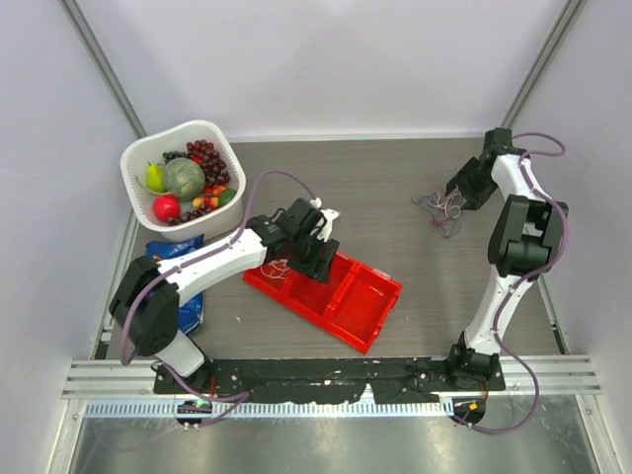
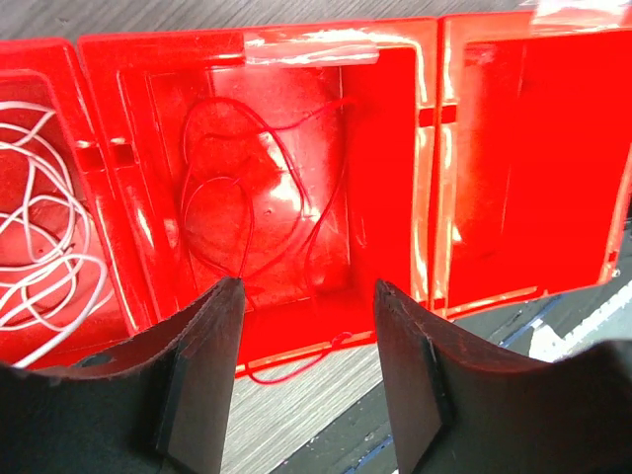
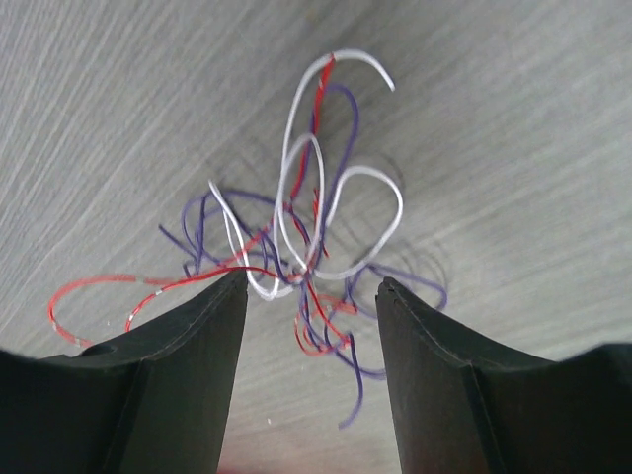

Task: Untangle the cables

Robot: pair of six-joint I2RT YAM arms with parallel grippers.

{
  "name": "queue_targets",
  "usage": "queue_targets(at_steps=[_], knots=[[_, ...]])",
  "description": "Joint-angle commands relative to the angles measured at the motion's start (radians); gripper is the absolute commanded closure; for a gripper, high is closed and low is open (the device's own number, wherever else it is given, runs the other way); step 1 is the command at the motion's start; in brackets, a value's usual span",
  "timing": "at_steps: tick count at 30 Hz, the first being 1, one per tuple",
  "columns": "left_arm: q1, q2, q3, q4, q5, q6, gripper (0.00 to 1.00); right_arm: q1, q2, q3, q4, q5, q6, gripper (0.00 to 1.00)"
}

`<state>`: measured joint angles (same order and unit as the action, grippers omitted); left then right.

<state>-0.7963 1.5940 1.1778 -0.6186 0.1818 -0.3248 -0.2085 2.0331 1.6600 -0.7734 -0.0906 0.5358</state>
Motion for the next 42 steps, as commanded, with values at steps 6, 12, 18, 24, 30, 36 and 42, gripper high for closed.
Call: queue_targets(at_steps=[6,12,18,24,30,36,42], knots=[[0.005,-0.154,0.071,0.002,-0.008,0.064,0.36,0.041,0.140,0.158,-0.038,0.005,-0.076,0.45],[0.008,-0.164,0.123,0.037,-0.031,0.079,0.31,0.167,0.148,0.141,-0.046,0.003,-0.102,0.48],[0.045,-0.120,0.166,0.114,-0.012,0.026,0.22,0.332,0.038,0.003,-0.014,-0.034,-0.102,0.48],[0.094,0.032,0.250,0.169,0.041,-0.083,0.19,0.350,-0.047,-0.066,0.002,-0.121,-0.085,0.47],[0.094,0.246,0.422,0.162,0.022,-0.046,0.26,0.350,-0.071,-0.095,-0.009,-0.202,-0.080,0.44],[0.112,0.458,0.667,0.065,-0.070,-0.066,0.25,0.350,-0.096,-0.117,-0.043,-0.201,-0.106,0.41],[0.158,0.598,0.761,0.062,-0.006,-0.169,0.34,0.350,-0.105,-0.125,-0.055,-0.186,-0.102,0.42]])
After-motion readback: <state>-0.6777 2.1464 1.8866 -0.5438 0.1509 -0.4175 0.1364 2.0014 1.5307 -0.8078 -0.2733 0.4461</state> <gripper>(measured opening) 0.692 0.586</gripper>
